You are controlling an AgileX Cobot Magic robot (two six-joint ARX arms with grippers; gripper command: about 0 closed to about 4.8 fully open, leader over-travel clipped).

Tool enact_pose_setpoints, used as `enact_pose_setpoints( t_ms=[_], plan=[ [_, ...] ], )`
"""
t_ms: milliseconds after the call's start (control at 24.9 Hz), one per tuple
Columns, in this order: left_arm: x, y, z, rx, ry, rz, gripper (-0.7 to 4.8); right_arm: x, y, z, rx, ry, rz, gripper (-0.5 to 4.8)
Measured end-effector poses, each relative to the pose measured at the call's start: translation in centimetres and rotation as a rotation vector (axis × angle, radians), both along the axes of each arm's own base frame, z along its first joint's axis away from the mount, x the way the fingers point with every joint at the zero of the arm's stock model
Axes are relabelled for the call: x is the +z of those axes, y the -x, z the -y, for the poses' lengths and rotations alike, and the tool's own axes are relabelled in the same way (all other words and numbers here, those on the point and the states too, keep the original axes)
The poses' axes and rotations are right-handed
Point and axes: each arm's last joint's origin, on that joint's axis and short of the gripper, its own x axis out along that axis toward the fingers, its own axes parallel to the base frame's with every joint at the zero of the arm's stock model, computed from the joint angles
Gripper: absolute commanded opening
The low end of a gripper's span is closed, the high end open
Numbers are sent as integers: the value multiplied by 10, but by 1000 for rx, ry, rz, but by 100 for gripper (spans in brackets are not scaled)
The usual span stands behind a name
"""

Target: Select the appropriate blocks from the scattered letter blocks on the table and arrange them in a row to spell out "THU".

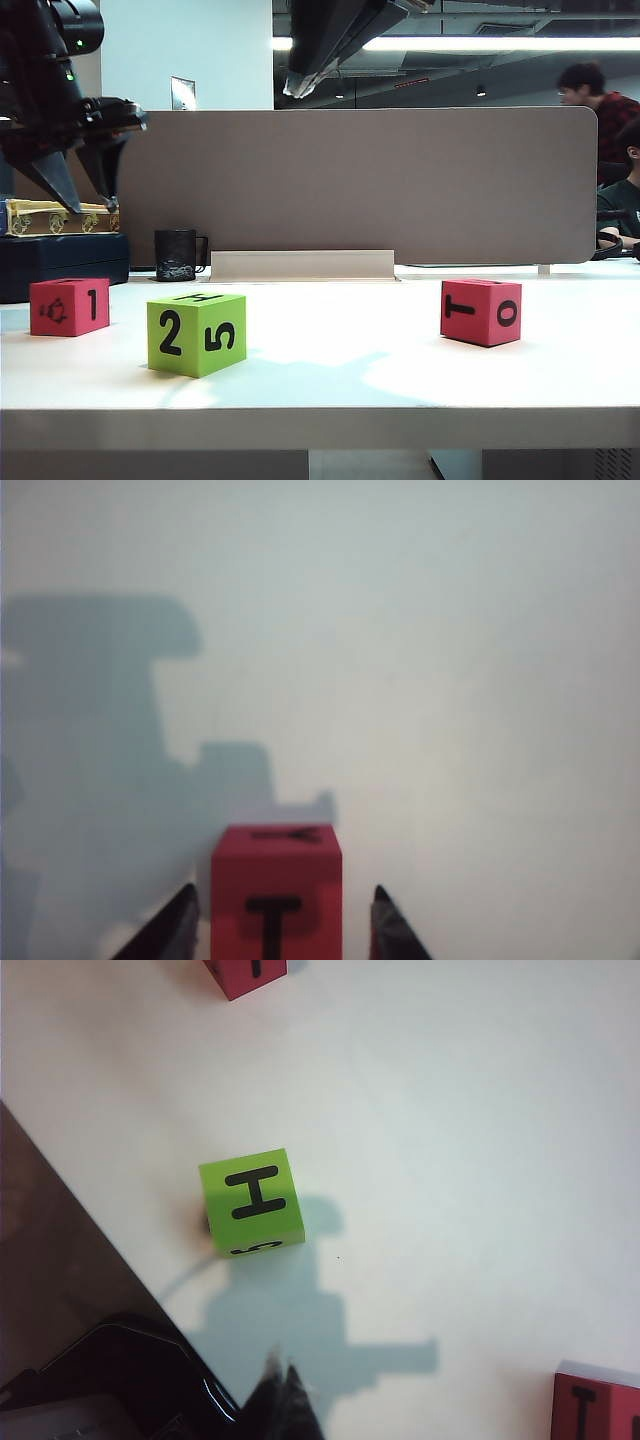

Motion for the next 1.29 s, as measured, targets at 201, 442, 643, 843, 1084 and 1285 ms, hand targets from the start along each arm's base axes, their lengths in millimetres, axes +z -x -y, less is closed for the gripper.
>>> enact_pose_setpoints(
  t_ms=[201, 442, 643, 843, 1084, 1285],
  plan=[
    [-9, 10, -1, 0, -12, -131, 264, 3, 1, 1, 0, 10, -8, -5],
    [-19, 11, -1, -1, -18, -153, 385, 21, 2, 3, 0, -18, 14, -5],
    [-36, 10, -1, -2, -40, -167, 384, 21, 3, 4, 0, -8, 7, -5],
    [-62, -1, 1, -9, -49, -227, 384, 20, 3, 4, 1, -4, 4, -5],
    [-72, -4, 1, -10, -52, -254, 366, 19, 4, 5, 1, 10, -8, -5],
    [-72, -5, 2, -10, -51, -239, 328, 19, 4, 5, 1, 10, -8, -5]
  ],
)
